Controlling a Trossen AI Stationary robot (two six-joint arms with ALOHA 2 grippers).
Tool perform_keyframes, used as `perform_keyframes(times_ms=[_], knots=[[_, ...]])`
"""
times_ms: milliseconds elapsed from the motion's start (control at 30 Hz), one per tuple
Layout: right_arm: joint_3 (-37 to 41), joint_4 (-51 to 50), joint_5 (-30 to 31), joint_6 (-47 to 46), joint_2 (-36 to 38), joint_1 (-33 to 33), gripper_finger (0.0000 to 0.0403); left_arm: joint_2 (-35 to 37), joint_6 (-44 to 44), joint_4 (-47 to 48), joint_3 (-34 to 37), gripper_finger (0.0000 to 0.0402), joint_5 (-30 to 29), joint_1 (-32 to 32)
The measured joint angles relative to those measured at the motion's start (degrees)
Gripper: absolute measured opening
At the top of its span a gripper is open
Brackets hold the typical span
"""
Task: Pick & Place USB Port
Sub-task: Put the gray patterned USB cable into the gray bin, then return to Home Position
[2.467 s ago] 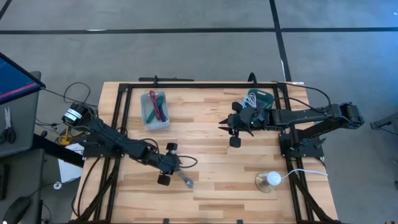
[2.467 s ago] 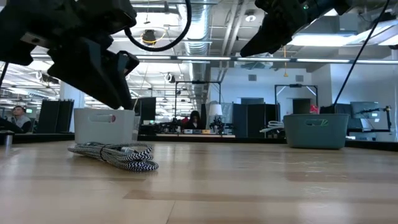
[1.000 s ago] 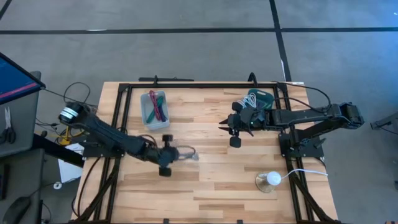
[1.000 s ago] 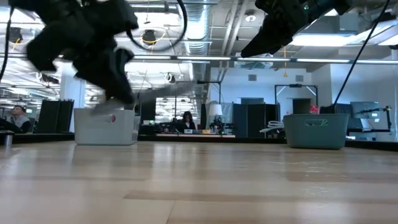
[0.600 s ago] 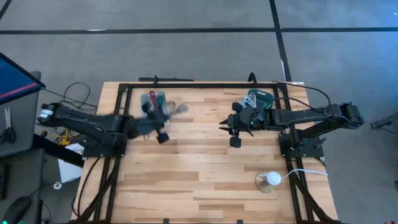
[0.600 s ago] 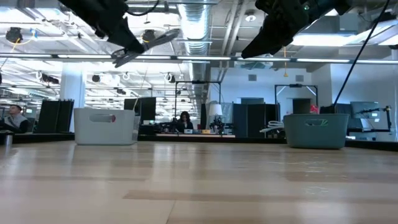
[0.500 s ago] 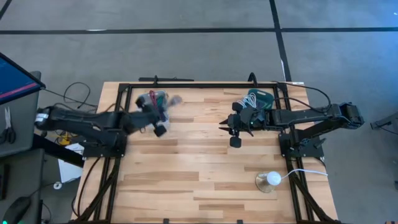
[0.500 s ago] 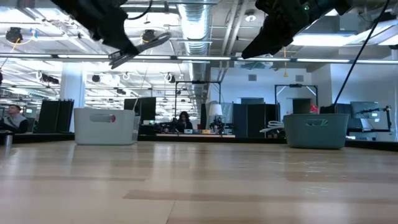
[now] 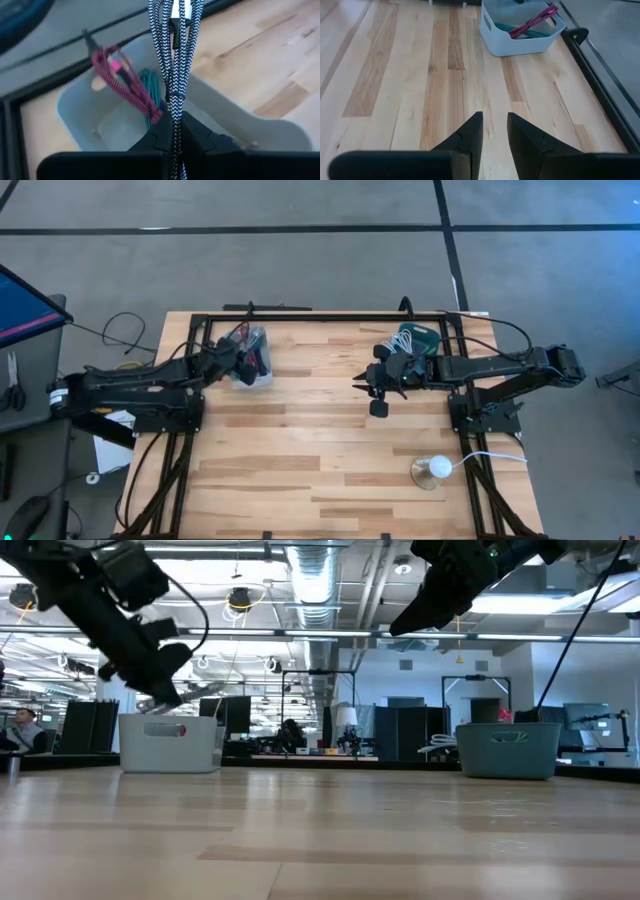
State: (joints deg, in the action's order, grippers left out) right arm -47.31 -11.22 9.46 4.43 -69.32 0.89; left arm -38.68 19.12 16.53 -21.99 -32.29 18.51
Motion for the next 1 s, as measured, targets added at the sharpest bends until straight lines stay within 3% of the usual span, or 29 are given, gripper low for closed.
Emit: perform_keyframes(times_ms=[267,467,833,1000], knots=[[0.0,0.0,0.01,0.0,0.0,0.0,0.0082,0.0,4.36,-8.31,6.96,0.0016,7.71,5.25],[0.0,-0.36,0.01,0.02,0.0,0.0,0.0082,0.04,5.29,-10.61,9.32,0.002,8.35,6.42],[0.0,-0.35,0.01,0.01,0.0,0.01,0.0082,0.02,2.86,-14.37,9.52,0.0093,8.37,6.39],[0.0,-0.31,0.01,0.02,0.0,0.0,0.0082,0.05,-4.03,-19.34,9.52,0.0114,8.46,6.35]])
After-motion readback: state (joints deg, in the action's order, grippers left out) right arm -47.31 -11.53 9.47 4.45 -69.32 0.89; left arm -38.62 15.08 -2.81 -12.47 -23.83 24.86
